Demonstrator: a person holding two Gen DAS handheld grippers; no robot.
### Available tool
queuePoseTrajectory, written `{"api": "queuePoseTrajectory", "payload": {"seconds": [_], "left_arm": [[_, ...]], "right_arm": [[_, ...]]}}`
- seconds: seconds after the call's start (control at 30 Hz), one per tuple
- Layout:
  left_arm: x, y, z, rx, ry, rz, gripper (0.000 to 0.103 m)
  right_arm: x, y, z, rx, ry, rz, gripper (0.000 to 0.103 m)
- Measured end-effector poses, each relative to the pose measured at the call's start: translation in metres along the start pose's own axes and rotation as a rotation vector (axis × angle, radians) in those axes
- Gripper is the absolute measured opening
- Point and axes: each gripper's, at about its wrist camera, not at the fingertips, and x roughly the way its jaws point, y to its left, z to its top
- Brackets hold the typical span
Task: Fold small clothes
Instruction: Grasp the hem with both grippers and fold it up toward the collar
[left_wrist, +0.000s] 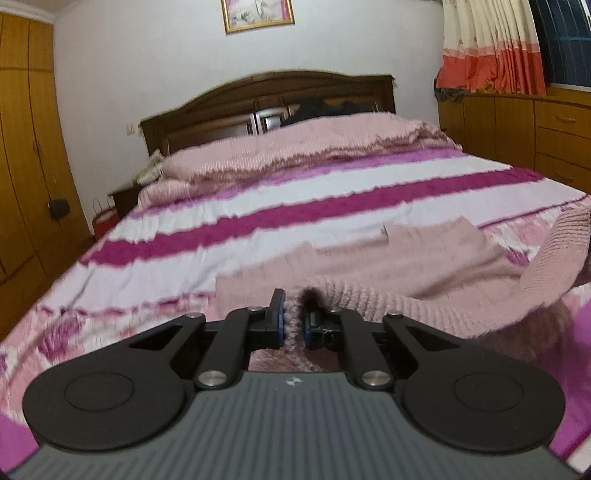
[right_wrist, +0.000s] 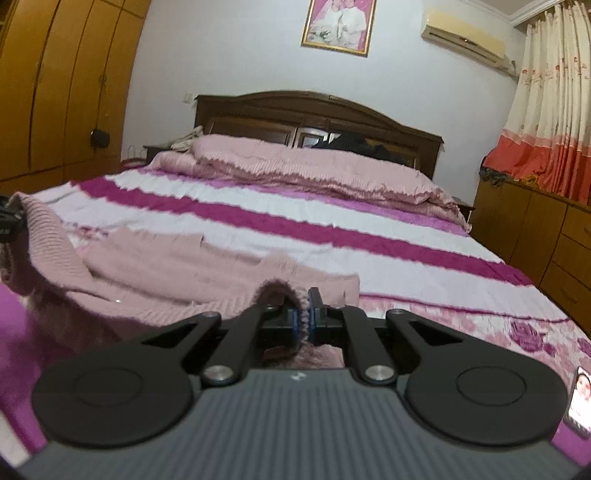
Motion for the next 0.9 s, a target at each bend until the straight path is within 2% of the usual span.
{"api": "queuePoseTrajectory", "payload": {"seconds": [0.3,0.5,0.67,0.9], "left_arm": [[0.066,0.015,0.061,-0.061,-0.066,0.070,0.010],[0.125,0.016,0.087,-0.051,-0.067,0.101,0.010],[0.187,0.019,0.082,-0.054,0.007,0.109,0.010],[0.273,0.015,0.045,-0.013,0.138,0.096,0.010]], "right_arm": [[0.068,-0.013,0.041,0.004,-0.063,-0.061,0.008],[0.122,-0.007,0.050,-0.053,-0.064,-0.094,0.008],[0.171,-0.004,0.039,-0.048,0.008,-0.099,0.008],[0.228,0.007,0.006,-0.076,0.149,-0.120,0.008]]}}
